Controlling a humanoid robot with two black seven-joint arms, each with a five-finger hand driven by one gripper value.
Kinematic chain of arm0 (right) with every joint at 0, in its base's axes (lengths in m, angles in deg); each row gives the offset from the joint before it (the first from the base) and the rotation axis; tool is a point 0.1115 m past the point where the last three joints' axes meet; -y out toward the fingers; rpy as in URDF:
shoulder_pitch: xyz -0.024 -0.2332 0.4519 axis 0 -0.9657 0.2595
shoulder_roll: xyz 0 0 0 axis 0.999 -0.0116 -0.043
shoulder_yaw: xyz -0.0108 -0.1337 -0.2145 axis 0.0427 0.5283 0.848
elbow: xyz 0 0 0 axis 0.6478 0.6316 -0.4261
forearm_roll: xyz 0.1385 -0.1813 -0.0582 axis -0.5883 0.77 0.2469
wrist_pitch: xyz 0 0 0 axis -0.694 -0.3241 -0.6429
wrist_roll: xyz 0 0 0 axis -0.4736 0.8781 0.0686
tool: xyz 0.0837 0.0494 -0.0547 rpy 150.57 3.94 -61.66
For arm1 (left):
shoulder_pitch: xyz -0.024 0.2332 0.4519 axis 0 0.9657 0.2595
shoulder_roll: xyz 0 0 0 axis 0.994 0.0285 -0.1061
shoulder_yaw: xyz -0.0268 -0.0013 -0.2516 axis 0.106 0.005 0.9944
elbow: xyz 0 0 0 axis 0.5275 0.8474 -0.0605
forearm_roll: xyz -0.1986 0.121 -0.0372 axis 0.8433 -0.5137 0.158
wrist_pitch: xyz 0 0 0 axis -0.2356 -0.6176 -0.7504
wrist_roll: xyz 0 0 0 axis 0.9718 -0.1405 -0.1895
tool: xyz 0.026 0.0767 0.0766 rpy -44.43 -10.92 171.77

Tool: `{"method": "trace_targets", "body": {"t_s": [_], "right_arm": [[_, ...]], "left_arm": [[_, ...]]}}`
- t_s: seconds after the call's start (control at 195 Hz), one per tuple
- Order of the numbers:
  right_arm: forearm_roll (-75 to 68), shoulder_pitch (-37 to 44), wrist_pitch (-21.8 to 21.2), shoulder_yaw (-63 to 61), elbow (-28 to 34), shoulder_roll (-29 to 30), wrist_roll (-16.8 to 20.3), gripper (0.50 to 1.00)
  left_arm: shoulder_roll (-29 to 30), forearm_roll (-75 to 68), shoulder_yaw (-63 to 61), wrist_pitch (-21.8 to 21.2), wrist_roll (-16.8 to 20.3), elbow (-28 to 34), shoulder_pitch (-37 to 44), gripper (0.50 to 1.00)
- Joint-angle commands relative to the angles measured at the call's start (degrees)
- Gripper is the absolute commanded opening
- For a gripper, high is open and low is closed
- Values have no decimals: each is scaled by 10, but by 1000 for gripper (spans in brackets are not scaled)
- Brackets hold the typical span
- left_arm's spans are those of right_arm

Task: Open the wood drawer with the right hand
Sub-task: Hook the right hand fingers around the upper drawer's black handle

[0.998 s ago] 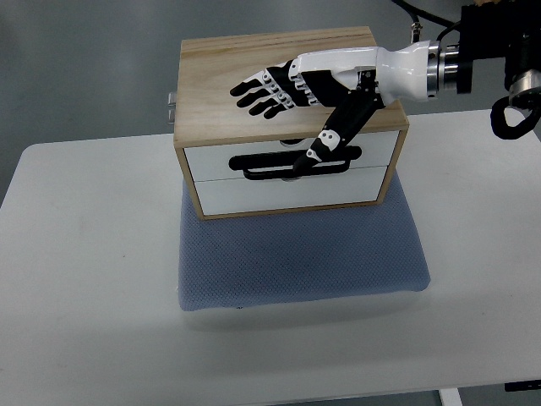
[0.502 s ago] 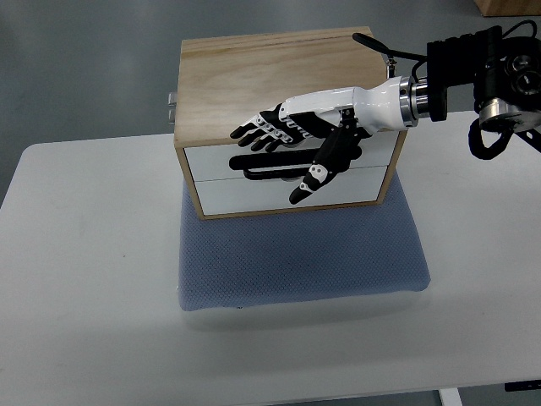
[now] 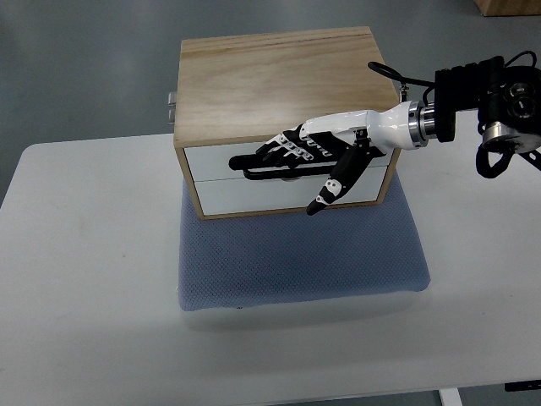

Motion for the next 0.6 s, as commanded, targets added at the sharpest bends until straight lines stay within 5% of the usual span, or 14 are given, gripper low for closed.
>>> {"method": "trace_targets", "body": {"t_s": [0.0, 0.594], "right_arm": [[1, 0, 0, -1, -6, 0, 0, 944], [25, -1, 0, 2, -28, 2, 0, 944]], "left_arm": [[0, 0, 0, -1, 0, -1, 0, 1000], [0, 0, 0, -1, 0, -1, 0, 1000]]}}
